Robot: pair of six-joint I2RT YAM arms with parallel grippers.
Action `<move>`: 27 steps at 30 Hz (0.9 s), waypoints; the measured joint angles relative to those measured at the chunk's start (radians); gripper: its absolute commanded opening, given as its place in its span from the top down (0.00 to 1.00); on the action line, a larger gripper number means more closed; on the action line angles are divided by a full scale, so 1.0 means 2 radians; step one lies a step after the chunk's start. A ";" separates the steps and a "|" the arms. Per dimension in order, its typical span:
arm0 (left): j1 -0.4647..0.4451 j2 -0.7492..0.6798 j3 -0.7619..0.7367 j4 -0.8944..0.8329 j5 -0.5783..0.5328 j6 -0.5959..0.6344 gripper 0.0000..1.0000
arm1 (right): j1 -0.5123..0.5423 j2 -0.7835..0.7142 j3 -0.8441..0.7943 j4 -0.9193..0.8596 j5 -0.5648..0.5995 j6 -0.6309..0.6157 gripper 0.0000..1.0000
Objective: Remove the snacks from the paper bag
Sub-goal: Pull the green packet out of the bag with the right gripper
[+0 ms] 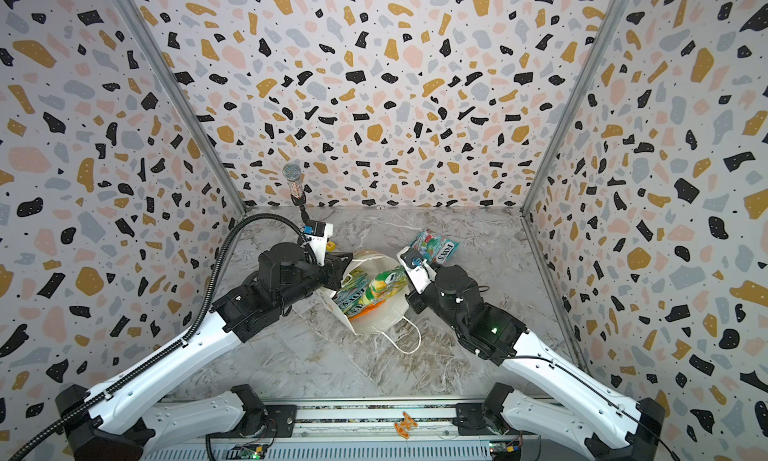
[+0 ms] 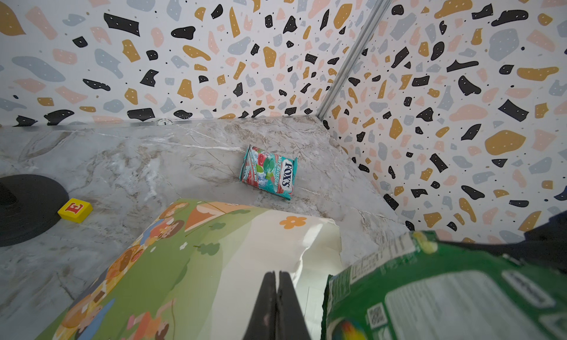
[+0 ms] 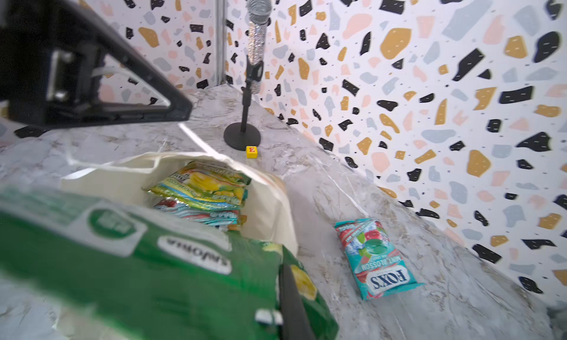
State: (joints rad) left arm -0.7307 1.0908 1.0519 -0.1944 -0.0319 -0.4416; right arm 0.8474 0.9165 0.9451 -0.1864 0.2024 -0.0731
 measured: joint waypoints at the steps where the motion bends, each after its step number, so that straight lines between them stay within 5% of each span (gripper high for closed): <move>1: 0.000 -0.001 0.000 0.000 0.000 0.000 1.00 | -0.014 -0.001 0.006 -0.002 -0.005 0.003 1.00; 13: 0.000 -0.001 0.000 0.000 0.004 0.000 1.00 | -0.208 0.014 0.040 -0.025 -0.084 0.045 1.00; 27: 0.000 -0.001 0.000 0.000 0.010 0.002 1.00 | -0.431 0.128 0.037 -0.022 -0.227 0.130 1.00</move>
State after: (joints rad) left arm -0.7307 1.0885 1.0515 -0.1944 -0.0124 -0.4381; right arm -0.0154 1.1732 1.0195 -0.2298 -0.2516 0.1864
